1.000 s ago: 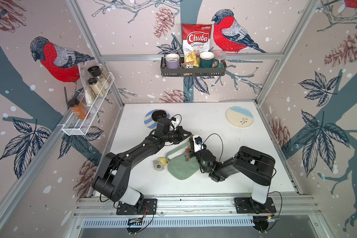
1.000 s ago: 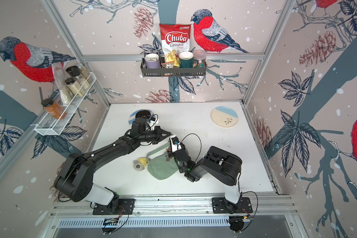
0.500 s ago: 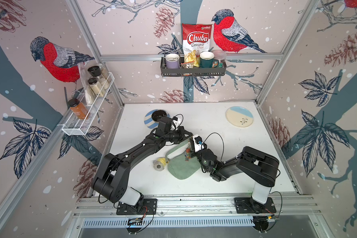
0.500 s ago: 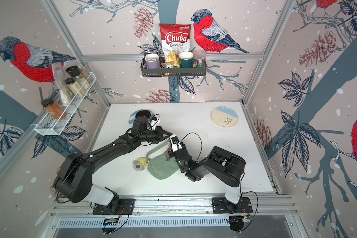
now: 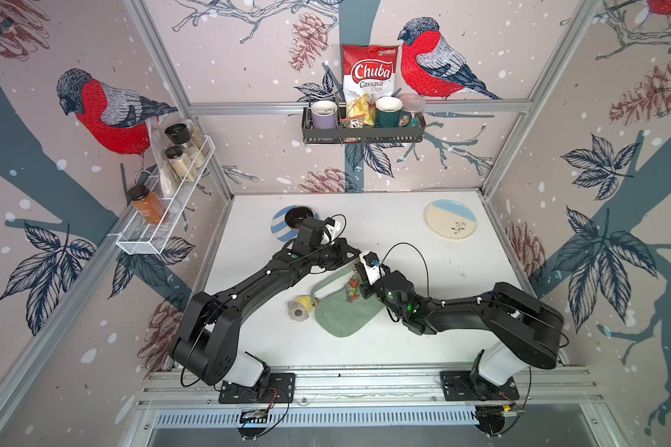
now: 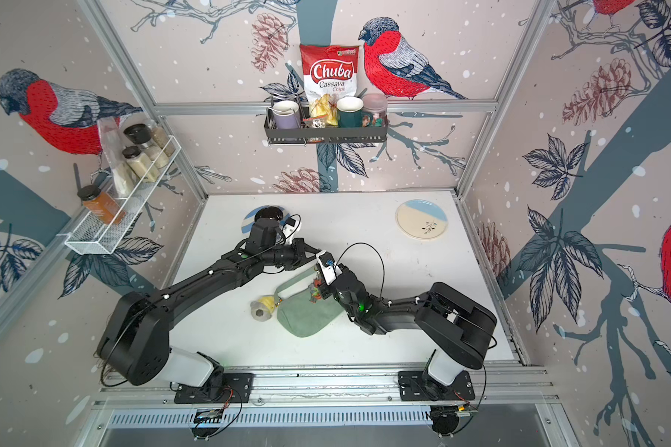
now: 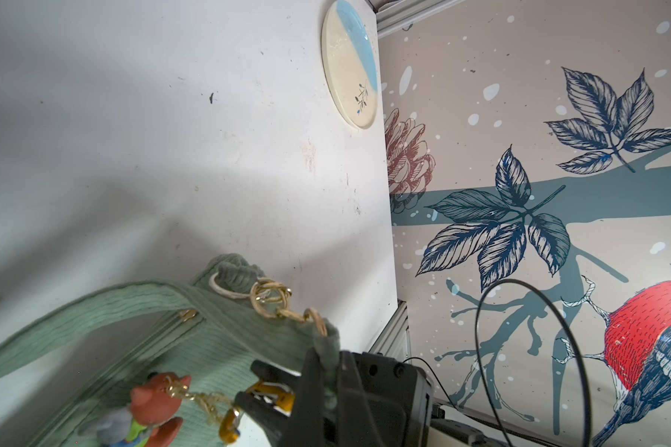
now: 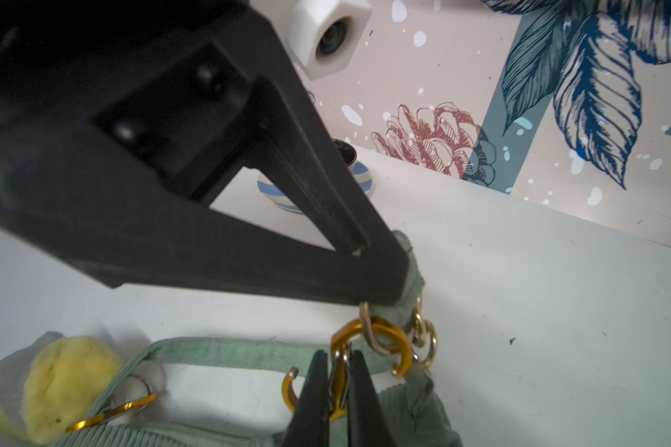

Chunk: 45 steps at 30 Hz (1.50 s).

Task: Remove the decoration from the bag
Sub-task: Remove the decoration item from the bag.

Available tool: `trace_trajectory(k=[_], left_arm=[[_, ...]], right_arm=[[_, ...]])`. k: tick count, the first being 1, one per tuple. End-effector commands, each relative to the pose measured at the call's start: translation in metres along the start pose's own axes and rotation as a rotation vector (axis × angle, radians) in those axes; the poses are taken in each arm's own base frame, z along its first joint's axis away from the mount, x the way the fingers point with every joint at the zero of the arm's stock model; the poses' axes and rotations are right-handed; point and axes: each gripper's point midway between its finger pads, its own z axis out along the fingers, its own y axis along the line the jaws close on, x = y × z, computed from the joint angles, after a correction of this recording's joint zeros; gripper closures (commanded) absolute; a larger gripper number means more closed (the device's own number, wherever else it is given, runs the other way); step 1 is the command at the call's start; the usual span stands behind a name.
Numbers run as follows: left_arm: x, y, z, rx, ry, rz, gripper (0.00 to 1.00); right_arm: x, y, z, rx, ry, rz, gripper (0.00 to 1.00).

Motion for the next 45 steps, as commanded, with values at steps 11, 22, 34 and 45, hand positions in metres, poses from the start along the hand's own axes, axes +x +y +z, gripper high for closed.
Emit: trace_trajectory(k=[11, 22, 34, 45], left_arm=[[0.002, -0.001, 0.0, -0.054, 0.007, 0.067, 1.0], [0.008, 0.007, 0.005, -0.08, 0.032, 0.056, 1.0], [0.009, 0.003, 0.013, -0.063, 0.044, 0.06, 1.0], [0.008, -0.004, 0.016, 0.02, 0.05, 0.01, 1.0]], right_arm=[[0.033, 0.014, -0.025, -0.152, 0.408, -0.336, 1.0], [0.021, 0.015, -0.03, -0.138, 0.408, -0.597, 1.0], [0.02, 0.03, -0.022, -0.208, 0.392, -0.673, 1.0], [0.022, 0.018, -0.018, -0.22, 0.359, -0.742, 1.0]])
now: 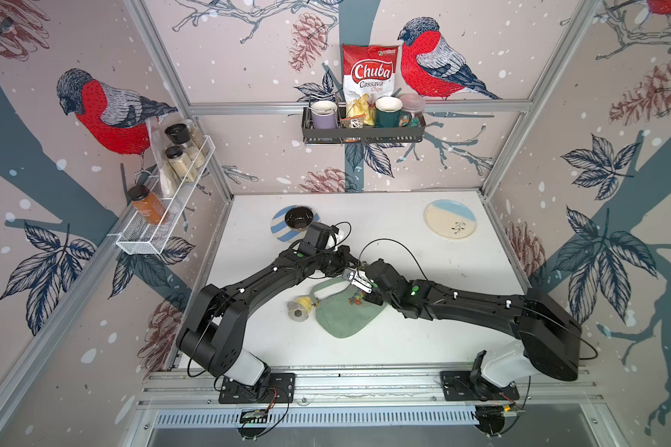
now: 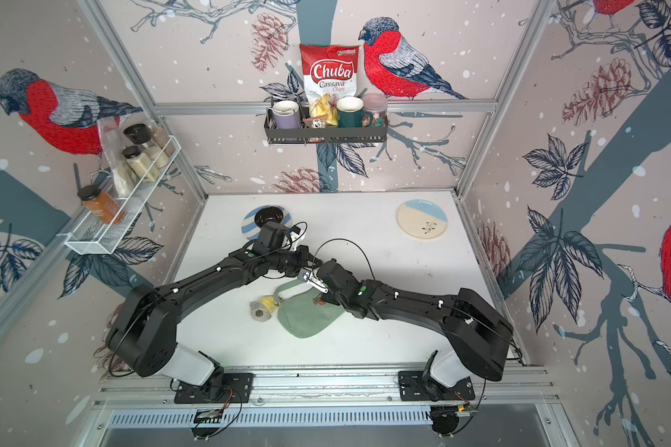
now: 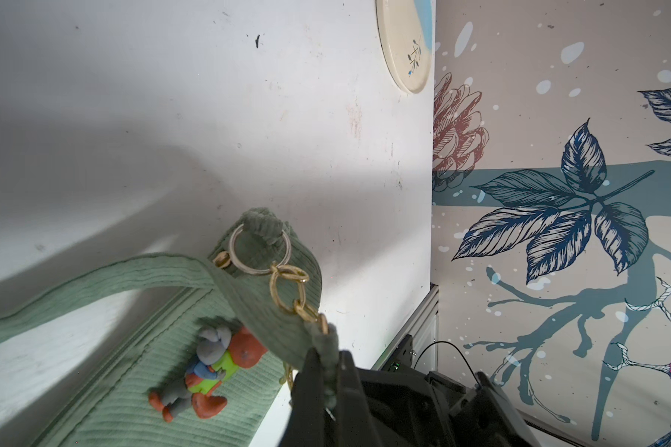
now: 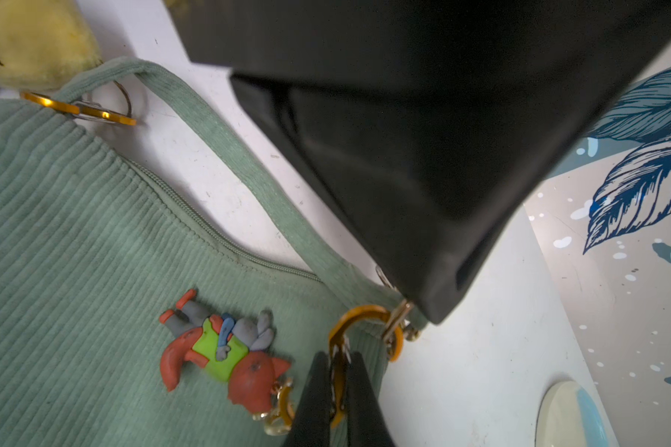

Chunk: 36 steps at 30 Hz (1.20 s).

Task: Remove the decoration from the bag
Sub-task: Remove the decoration item from the bag.

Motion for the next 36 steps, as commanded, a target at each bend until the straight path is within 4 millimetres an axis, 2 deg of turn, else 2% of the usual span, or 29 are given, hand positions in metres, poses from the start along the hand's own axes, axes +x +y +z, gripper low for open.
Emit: trace_trajectory(k=[1, 6, 10, 13, 23, 30, 36], left_arm=[[-0.013, -0.027, -0.004, 0.126, -0.027, 0.027, 1.0], [-0.025, -0.033, -0.024, 0.202, -0.016, 0.029, 1.0], [-0.017, -0.032, -0.025, 0.177, 0.038, 0.07, 1.0], [-0.011, -0.023, -0.021, 0.107, 0.082, 0.073, 1.0], [-0.006, -0.012, -0.012, -0.026, 0.161, 0.053, 1.0], [0.0, -0.013, 0.003, -0.048, 0.194, 0.027, 1.0], [0.0, -0.011, 0.014, -0.039, 0.195, 0.007, 1.0]], right_arm=[[-0.015, 0.009, -0.002, -0.048, -0.109, -0.12, 1.0], [-0.007, -0.004, -0.001, -0.006, -0.121, -0.08, 1.0], [-0.003, -0.01, 0.001, 0.008, -0.134, -0.078, 1.0], [-0.003, -0.007, 0.005, 0.018, -0.111, -0.176, 1.0], [-0.003, -0.004, 0.007, 0.055, -0.003, -0.439, 1.0], [-0.009, -0.003, 0.006, 0.081, 0.015, -0.521, 1.0], [-0.014, 0.0, 0.014, 0.087, 0.016, -0.519, 1.0]])
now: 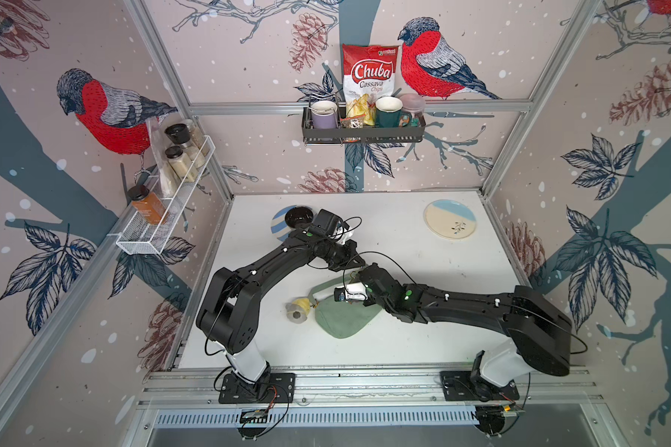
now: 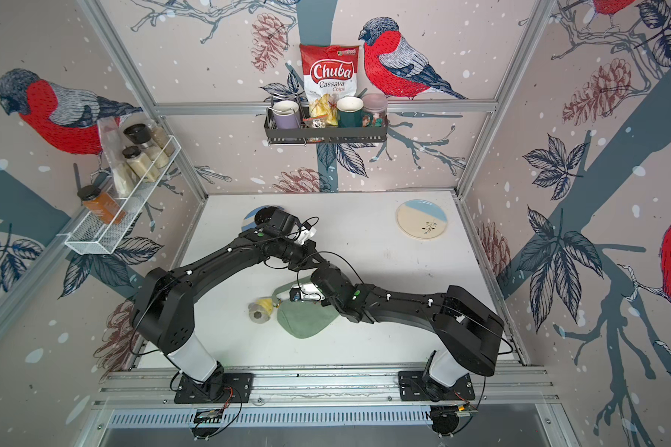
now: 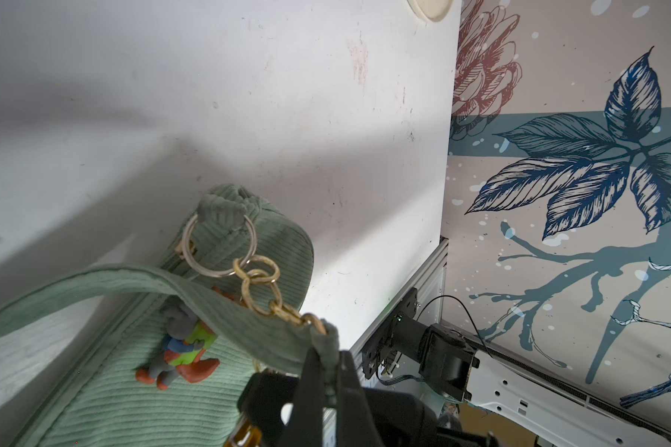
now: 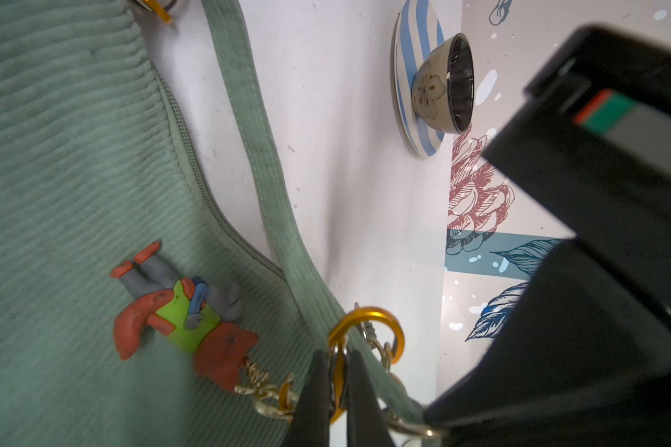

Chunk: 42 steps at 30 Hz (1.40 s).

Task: Remove the decoration from the bag
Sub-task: Remove the decoration item from the bag.

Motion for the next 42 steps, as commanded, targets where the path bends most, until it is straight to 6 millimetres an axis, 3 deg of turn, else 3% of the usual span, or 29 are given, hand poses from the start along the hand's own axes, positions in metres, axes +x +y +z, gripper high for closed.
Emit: trace_trajectory(k=[1, 12, 18, 22, 33, 42], left_arm=[[-0.004, -0.007, 0.005, 0.031, -0.01, 0.008, 1.0], [-0.008, -0.012, 0.012, 0.072, -0.007, 0.014, 1.0], [-0.019, -0.017, 0.009, 0.1, -0.033, 0.007, 1.0], [-0.022, -0.015, 0.012, 0.099, -0.028, 0.006, 1.0], [-0.029, -0.016, 0.008, 0.114, -0.053, 0.005, 1.0], [-0.042, 0.0, -0.004, 0.095, -0.113, -0.007, 1.0]], right_arm=[[-0.003, -0.004, 0.004, 0.019, 0.003, -0.005, 1.0], [-0.01, -0.008, 0.01, -0.005, -0.087, 0.174, 1.0], [-0.011, -0.005, -0.001, -0.019, -0.153, 0.259, 1.0], [-0.017, -0.013, -0.01, 0.003, -0.214, 0.332, 1.0], [-0.022, -0.019, -0.017, -0.021, -0.282, 0.44, 1.0], [-0.003, -0.052, -0.061, 0.048, -0.34, 0.679, 1.0]])
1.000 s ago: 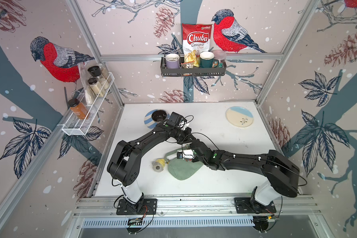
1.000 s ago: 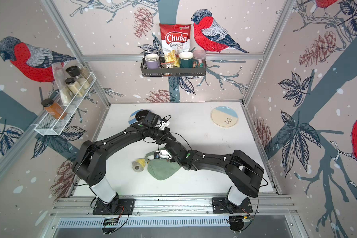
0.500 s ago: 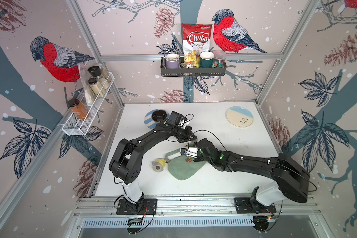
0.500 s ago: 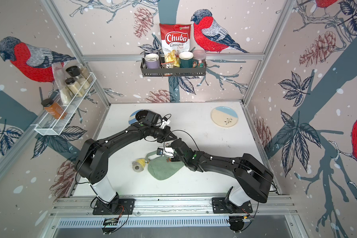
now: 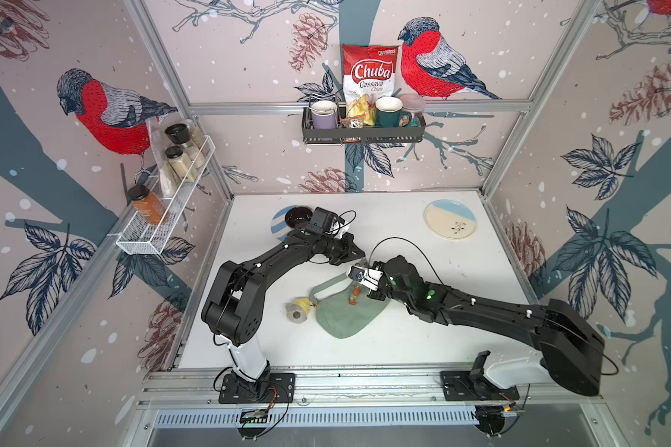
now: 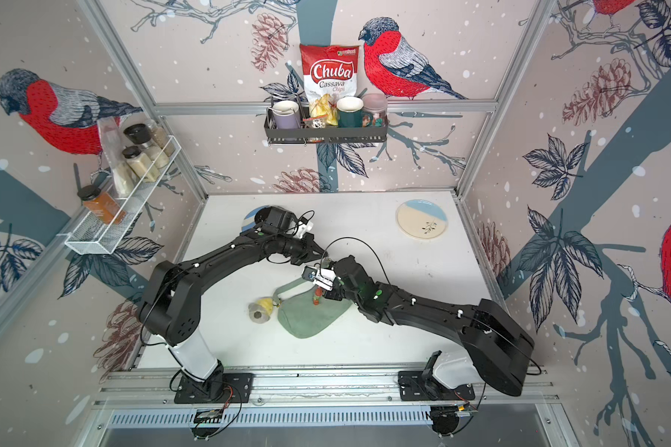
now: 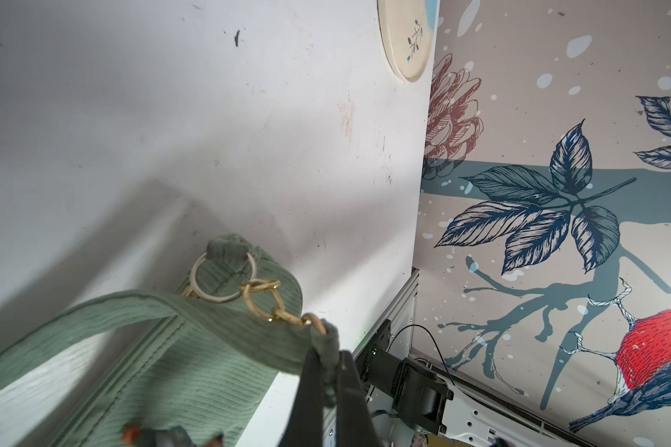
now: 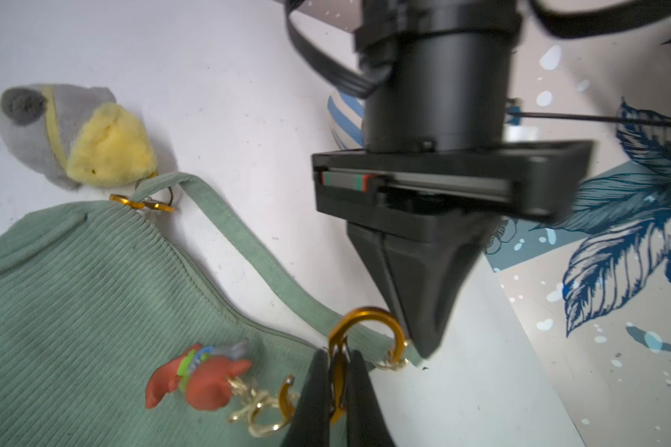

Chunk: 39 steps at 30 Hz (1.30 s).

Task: Remove the decoration from the bag
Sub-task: Remove the decoration item from the bag, then place the bag at the center of the board.

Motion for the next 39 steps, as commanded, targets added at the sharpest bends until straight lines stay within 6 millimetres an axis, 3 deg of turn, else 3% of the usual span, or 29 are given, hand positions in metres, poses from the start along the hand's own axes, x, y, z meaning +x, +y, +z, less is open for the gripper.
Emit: trace_trajectory(k=[1, 7, 10, 16, 24, 28, 32, 36, 39], left_arm=[[-0.007, -0.004, -0.003, 0.012, -0.035, 0.049, 1.0], [-0.009, -0.002, 0.0, -0.008, -0.054, 0.076, 1.0], [-0.004, -0.004, 0.004, -0.029, -0.048, 0.11, 1.0], [0.009, -0.01, 0.019, -0.052, -0.014, 0.156, 1.0], [0.016, -0.016, 0.033, -0.06, -0.003, 0.185, 1.0], [0.017, -0.021, 0.038, -0.064, 0.004, 0.202, 1.0], [0.021, -0.021, 0.044, -0.104, 0.01, 0.256, 1.0], [0.03, -0.008, 0.062, -0.178, 0.046, 0.319, 1.0], [0.036, -0.005, 0.072, -0.18, 0.068, 0.32, 1.0]], right_arm=[[-0.01, -0.016, -0.021, 0.039, -0.052, 0.164, 1.0], [0.003, -0.05, -0.068, 0.161, -0.075, 0.444, 1.0], [0.026, -0.072, -0.086, 0.266, -0.044, 0.638, 1.0], [0.086, -0.092, -0.101, 0.446, 0.15, 0.962, 1.0], [0.167, -0.082, -0.089, 0.429, 0.521, 1.336, 1.0], [0.194, -0.072, -0.077, 0.376, 0.67, 1.46, 1.0], [0.204, -0.058, -0.062, 0.319, 0.74, 1.508, 1.0], [0.215, -0.038, -0.042, 0.248, 0.822, 1.572, 1.0], [0.218, -0.036, -0.034, 0.251, 0.828, 1.594, 1.0]])
